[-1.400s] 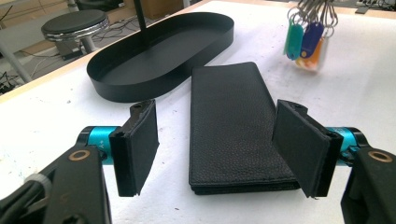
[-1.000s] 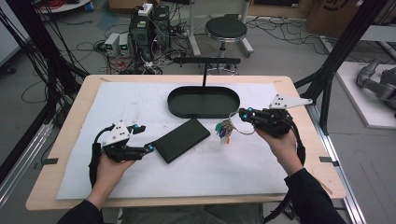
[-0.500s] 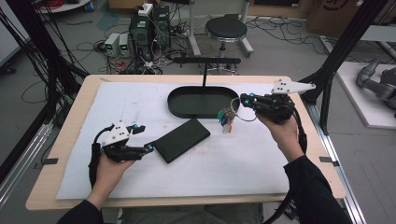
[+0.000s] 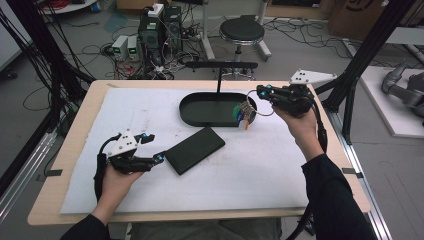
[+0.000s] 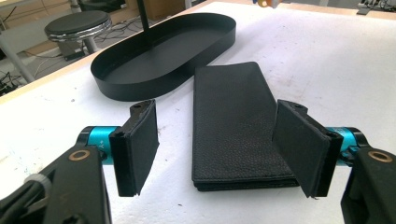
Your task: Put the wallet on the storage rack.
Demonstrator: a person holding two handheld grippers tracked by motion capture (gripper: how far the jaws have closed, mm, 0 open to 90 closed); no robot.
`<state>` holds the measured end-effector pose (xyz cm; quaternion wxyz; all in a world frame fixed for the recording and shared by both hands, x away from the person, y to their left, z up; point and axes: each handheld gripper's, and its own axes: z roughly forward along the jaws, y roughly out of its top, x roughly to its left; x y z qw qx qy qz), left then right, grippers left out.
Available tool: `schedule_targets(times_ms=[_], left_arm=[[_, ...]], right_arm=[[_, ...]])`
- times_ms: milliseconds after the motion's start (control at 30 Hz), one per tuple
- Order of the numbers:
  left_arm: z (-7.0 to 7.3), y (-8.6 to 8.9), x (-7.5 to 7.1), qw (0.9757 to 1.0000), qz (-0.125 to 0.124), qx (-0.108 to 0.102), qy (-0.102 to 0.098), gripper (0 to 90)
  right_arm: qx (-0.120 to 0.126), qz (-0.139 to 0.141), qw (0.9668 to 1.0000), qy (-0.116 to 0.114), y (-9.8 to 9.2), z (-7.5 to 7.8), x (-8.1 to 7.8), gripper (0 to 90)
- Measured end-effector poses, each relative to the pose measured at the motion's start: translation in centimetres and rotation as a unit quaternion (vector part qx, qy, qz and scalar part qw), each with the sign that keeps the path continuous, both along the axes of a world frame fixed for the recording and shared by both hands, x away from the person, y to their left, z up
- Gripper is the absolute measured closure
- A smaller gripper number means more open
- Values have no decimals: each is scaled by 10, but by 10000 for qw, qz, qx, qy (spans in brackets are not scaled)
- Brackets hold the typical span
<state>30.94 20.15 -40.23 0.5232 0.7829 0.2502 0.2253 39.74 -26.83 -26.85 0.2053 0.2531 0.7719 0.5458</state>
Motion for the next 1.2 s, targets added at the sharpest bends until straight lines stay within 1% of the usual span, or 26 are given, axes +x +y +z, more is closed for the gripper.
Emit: schedule_targets(times_ms=[33,167,400,467,500,533,600,667,700,767,800,867,933,967,1067,1200], left_arm=[[0,1,0,10000,2,-5,6,313],[-1,4,0,10000,42,-38,26,313],[-1,5,-2,10000,74,-19,8,313],[-1,5,-3,10000,92,-10,20,313],[-2,6,-3,9999,98,-11,24,313],[-2,6,-3,9999,102,-15,29,313],[-2,6,-4,9999,116,-2,30,313],[-3,6,-5,9999,119,-3,24,313],[-3,7,-5,9999,121,-5,21,313],[-3,8,-6,9999,132,-5,25,313],[-3,8,-6,9999,142,-20,28,313],[-3,9,-6,9999,157,-12,27,313],[-4,10,-7,9999,152,-1,31,313],[-4,10,-7,9999,155,-8,34,313],[-4,11,-7,9999,161,0,44,313],[-5,11,-8,9998,178,-18,53,313]], right_arm=[[2,-13,10000,-19,0,0,2,876],[7,-25,10000,34,-1,-2,12,876],[4,-118,9999,97,0,-10,30,876],[-15,-135,9999,70,3,-10,36,876],[-28,-132,9999,102,4,-9,38,876],[-59,-140,9999,78,5,-8,40,876],[-36,-143,9999,27,8,-6,45,877],[-57,-177,9998,19,10,-5,49,876],[-33,-220,9997,36,12,-6,56,876],[-30,-242,9997,45,12,-6,58,876],[-49,-259,9996,84,13,-7,61,876],[-91,-295,9995,65,15,-8,65,876],[-124,-323,9993,103,18,-8,71,876],[-148,-340,9993,69,20,-8,72,876],[-121,-404,9991,67,21,-10,79,876],[-75,-544,9984,160,18,-16,90,877]])
